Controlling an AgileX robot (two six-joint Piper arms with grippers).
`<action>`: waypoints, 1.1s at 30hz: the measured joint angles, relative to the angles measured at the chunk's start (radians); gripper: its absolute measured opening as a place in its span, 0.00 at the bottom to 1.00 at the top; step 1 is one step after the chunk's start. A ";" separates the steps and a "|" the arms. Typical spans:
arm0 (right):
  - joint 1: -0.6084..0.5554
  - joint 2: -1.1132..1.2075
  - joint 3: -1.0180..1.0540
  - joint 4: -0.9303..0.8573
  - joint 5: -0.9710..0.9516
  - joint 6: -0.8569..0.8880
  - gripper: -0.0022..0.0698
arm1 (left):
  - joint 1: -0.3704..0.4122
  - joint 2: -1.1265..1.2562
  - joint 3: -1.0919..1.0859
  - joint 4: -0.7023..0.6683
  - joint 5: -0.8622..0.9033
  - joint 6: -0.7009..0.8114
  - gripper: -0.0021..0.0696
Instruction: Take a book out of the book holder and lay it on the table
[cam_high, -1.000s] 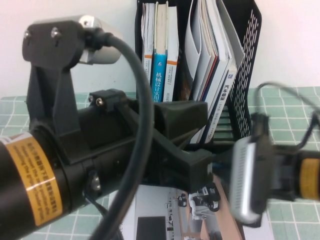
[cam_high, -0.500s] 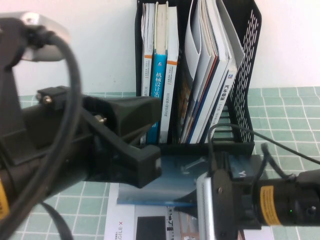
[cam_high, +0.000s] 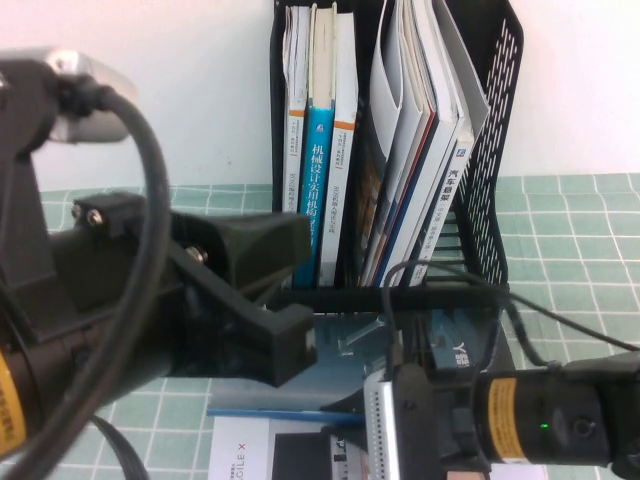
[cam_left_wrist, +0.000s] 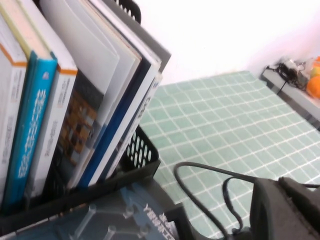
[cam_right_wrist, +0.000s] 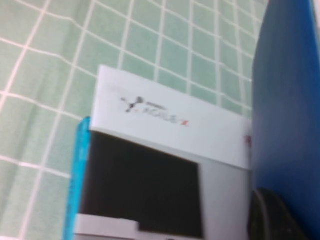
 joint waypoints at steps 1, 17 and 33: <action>0.000 0.013 -0.002 0.000 -0.011 0.002 0.16 | 0.000 0.000 0.005 0.000 0.000 -0.003 0.03; 0.006 0.079 -0.002 -0.482 -0.251 0.697 0.67 | 0.000 0.000 0.053 -0.005 0.000 -0.042 0.03; 0.006 -0.440 -0.123 -0.619 0.275 0.849 0.04 | 0.000 -0.279 0.053 0.097 0.136 0.016 0.03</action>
